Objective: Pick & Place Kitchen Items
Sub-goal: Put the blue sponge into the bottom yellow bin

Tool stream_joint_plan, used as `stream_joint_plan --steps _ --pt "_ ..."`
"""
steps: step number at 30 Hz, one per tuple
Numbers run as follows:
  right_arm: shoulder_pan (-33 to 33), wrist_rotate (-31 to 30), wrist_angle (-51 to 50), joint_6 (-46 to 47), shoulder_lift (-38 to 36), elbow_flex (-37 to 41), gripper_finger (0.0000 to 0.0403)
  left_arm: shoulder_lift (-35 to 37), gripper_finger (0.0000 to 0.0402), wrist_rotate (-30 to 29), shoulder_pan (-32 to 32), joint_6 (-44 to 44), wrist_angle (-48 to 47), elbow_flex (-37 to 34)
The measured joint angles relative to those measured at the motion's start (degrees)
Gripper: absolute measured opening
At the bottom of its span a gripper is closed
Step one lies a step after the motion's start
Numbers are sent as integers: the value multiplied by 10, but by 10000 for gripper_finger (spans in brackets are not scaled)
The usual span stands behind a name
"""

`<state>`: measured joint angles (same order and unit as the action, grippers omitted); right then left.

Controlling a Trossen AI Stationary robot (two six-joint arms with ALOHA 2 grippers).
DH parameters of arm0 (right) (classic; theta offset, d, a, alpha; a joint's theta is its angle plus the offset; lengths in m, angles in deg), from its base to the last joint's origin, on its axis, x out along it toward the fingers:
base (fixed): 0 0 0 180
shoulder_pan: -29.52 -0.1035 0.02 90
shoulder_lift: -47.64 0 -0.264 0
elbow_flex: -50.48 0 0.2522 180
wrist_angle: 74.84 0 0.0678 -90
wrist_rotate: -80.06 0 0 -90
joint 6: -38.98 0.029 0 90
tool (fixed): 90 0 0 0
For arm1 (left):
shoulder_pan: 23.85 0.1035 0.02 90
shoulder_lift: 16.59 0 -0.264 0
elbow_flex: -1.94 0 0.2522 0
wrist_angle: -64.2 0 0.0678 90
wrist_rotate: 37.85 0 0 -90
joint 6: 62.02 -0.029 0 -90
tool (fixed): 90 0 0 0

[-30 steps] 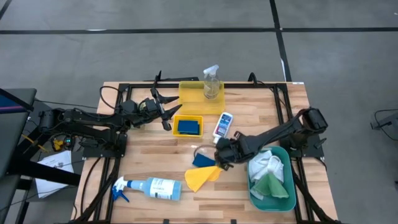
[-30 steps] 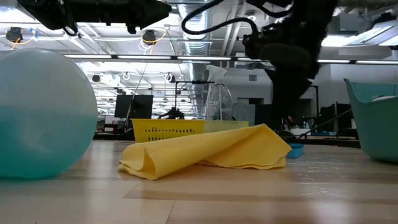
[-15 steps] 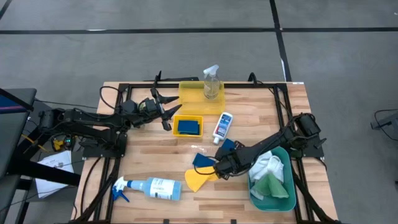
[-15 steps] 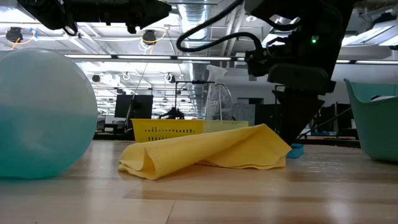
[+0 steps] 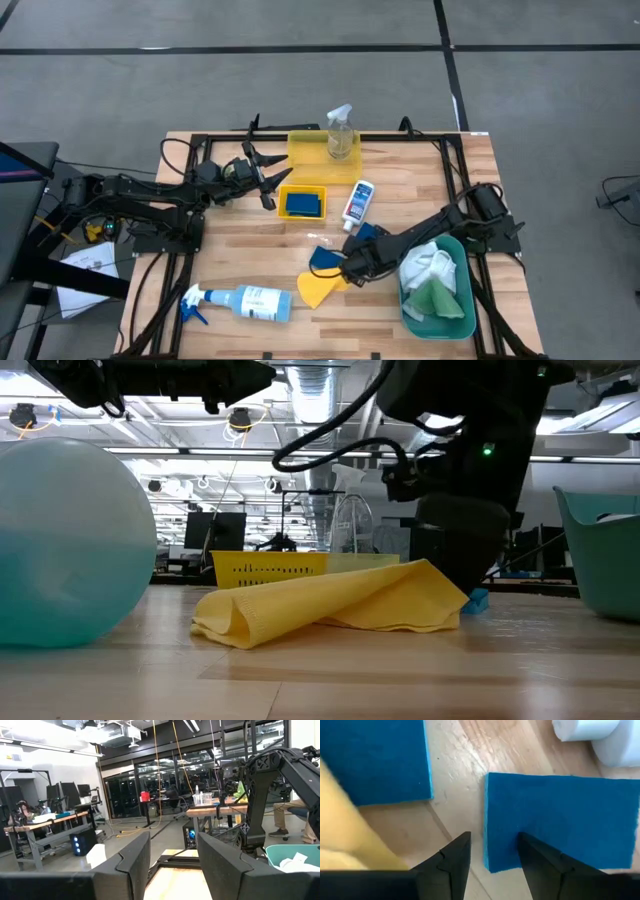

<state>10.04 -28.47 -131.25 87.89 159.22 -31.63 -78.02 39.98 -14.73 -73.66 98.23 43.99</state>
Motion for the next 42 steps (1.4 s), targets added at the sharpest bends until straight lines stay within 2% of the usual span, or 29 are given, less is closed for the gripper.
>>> stream_joint_plan --steps 7,11,24,35,42 --pt "11 9 5 -9 8 1 155 0 159 0 0 0 0 0" --pt "11 6 6 -16 8 1 140 0 159 0 0 0 0 0" --pt "14 -11 11 -24 10 2 9 0 159 0 0 0 0 0" --pt "12 -28 10 -35 0 4 4 0 159 0 0 0 0 0" --pt "-20 -73 -2 -35 -53 5 2 0 159 0 0 0 0 0"
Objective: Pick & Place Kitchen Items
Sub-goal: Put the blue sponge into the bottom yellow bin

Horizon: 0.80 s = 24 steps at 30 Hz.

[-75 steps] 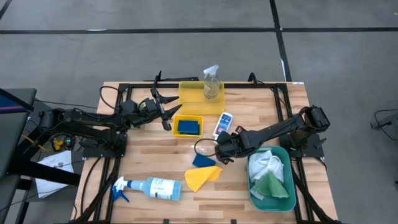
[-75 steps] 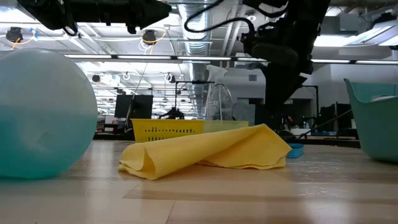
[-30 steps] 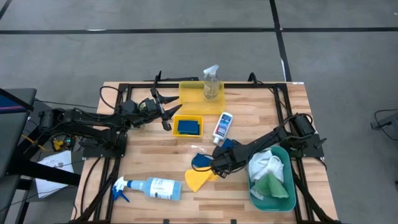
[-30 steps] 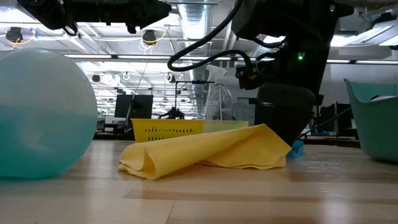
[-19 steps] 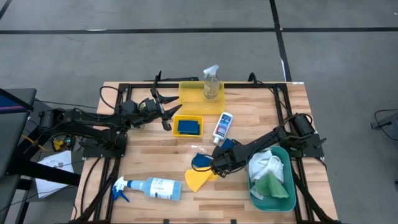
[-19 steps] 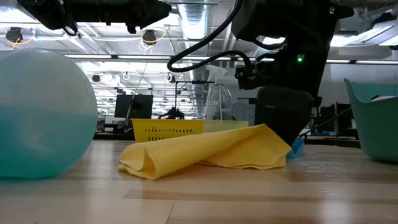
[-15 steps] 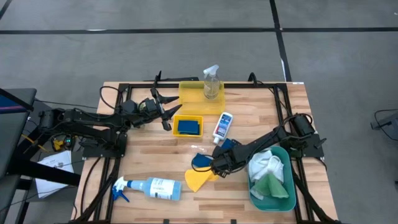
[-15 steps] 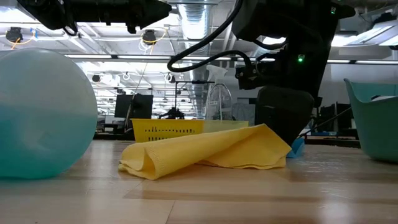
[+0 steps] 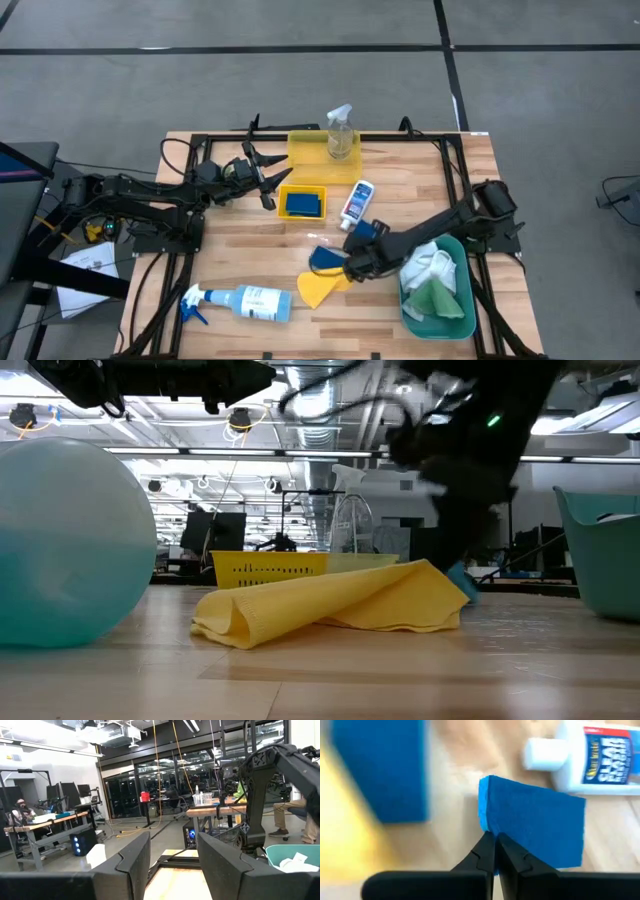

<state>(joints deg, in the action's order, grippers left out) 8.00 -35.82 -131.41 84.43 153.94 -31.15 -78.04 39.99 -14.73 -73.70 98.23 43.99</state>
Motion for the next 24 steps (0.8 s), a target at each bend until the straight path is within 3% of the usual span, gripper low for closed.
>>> stream_joint_plan --steps 14,24 --pt "-91 -73 -5 -88 -62 -1 0 0 159 0 0 0 0 0" --pt "-47 -96 59 -78 -62 -1 0 0 159 -13 1 -4 1 0"
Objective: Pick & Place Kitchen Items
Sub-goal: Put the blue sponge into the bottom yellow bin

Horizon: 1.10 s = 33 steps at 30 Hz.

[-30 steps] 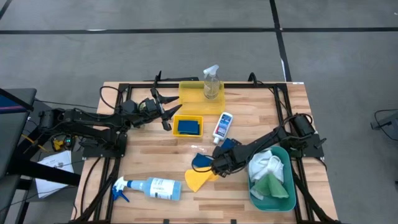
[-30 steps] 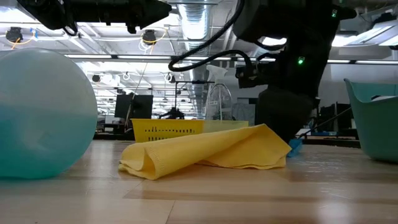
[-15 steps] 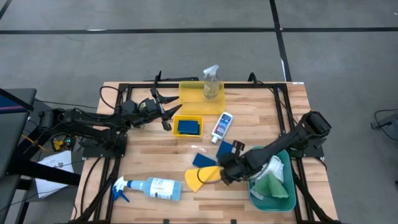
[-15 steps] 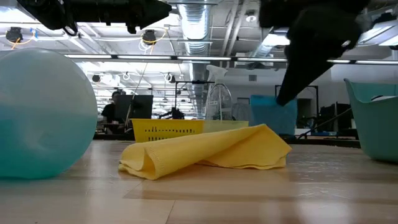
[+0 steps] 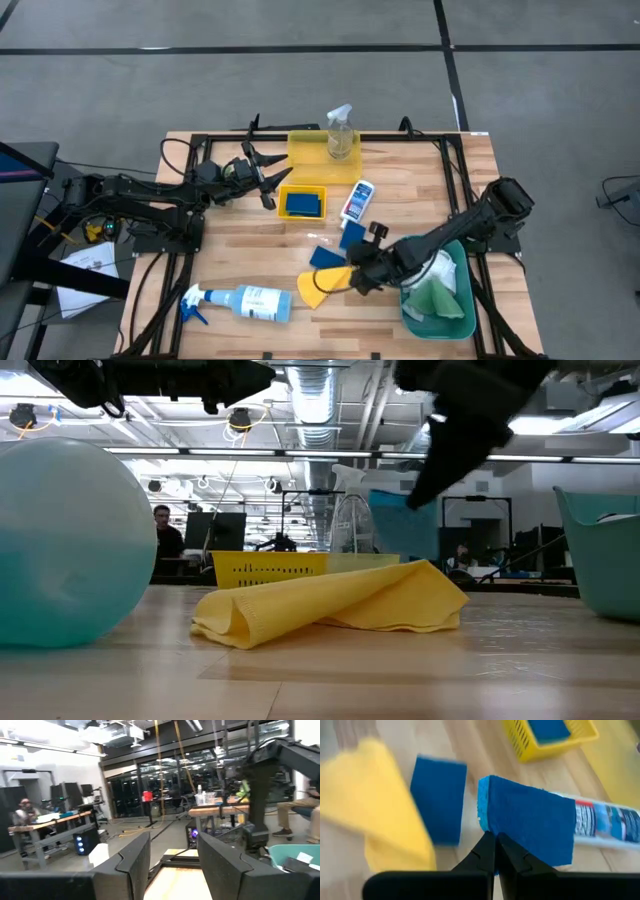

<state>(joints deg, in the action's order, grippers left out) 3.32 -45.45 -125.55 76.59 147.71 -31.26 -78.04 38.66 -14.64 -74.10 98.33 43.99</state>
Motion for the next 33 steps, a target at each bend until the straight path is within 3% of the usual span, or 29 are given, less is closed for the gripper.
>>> stream_joint_plan --steps 5,9,13,18,25,29,33 --pt "50 34 47 -7 -4 0 0 0 159 -74 16 17 3 0" --pt "105 55 44 27 -20 -15 0 0 159 -168 33 70 3 0" --pt "155 111 0 31 -23 -73 0 0 159 -275 48 110 2 0" --pt "202 169 -15 22 -14 -142 0 5 159 -356 52 127 1 0" --pt "212 206 4 -65 -14 -181 0 41 159 -367 35 73 -31 0" --pt "174 204 -2 -171 -15 -188 0 73 159 -352 8 -17 -108 0" --pt "114 181 -25 -274 -18 -188 0 106 159 -312 -15 -17 -207 0"
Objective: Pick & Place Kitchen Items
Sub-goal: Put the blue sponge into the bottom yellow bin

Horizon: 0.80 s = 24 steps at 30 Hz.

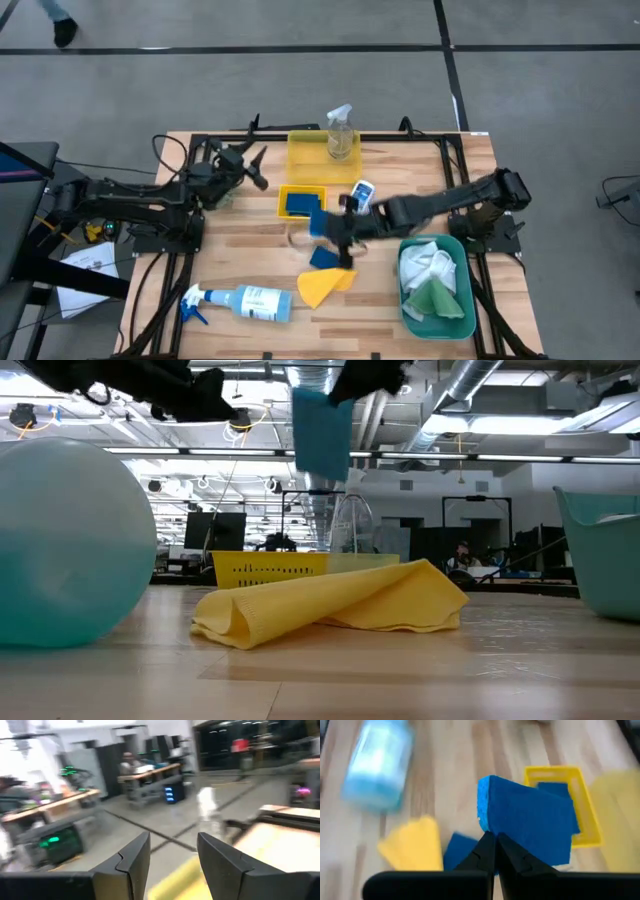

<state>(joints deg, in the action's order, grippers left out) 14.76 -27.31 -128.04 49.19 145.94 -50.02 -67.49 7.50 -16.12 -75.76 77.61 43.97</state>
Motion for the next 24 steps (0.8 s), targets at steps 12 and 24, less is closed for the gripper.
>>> stream_joint_plan --steps 12,24 --pt "-178 -230 -162 -365 -1 1 0 29 158 367 -7 150 -48 1" --pt "-159 -348 -203 -514 36 -1 0 -139 139 480 -8 96 -61 76"
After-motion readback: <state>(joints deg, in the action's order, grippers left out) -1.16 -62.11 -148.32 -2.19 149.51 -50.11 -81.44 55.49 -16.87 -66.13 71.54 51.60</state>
